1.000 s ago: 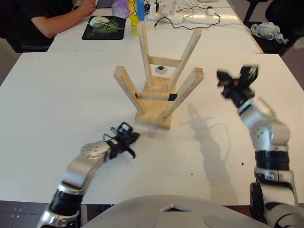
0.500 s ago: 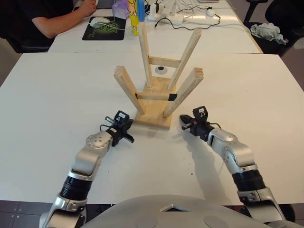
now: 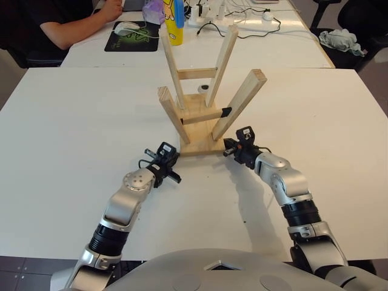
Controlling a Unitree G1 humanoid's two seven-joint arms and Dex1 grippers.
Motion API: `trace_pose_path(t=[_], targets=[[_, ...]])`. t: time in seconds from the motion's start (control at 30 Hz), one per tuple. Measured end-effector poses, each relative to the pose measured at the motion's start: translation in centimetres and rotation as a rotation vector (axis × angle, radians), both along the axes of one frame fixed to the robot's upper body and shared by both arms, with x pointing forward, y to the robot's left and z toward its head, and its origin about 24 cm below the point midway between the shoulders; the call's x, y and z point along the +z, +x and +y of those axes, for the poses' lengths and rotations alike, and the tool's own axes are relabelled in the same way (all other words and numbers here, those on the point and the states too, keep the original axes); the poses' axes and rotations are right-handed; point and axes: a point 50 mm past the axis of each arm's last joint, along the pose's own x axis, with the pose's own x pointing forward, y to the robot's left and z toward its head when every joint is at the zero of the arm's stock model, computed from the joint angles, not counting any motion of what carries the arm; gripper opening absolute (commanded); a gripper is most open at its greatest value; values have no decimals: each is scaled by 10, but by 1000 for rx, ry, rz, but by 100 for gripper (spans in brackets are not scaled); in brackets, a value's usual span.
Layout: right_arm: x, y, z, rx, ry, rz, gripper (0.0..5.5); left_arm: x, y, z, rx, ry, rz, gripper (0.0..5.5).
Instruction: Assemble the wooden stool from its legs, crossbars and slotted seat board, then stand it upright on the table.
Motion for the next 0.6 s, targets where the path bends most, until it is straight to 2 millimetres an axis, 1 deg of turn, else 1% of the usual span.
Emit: trace_pose_path(t=[0.03, 0.1, 0.2, 0.27, 0.3, 0.33, 0.37, 0.43, 0.53, 0.6], targets=[[1, -1, -1, -5, 1, -6, 4, 1, 0, 0, 2, 4, -5, 0], [11, -7, -2, -12, 22, -60, 4, 3, -4, 3, 23, 9, -22, 0], [32, -17, -4, -53, 64, -181, 4, 8, -17, 10, 68, 5, -49, 0], [48, -26, -10, -137, 79, -278, 4, 25, -23, 16, 129, -11, -133, 0], [57, -31, -16, -228, 82, -332, 4, 44, -25, 18, 173, -38, -224, 0], [63, -33, -22, -295, 86, -370, 4, 58, -26, 17, 198, -68, -292, 0], [68, -34, -26, -338, 73, -399, 4, 67, -26, 16, 216, -91, -339, 0], [78, -34, -35, -434, 28, -463, 4, 81, -27, 13, 255, -142, -423, 0], [94, -27, -46, -551, -48, -552, 4, 100, -22, 21, 364, -147, -586, 0], [103, -21, -45, -556, -49, -589, 4, 113, -18, 25, 395, -139, -677, 0]])
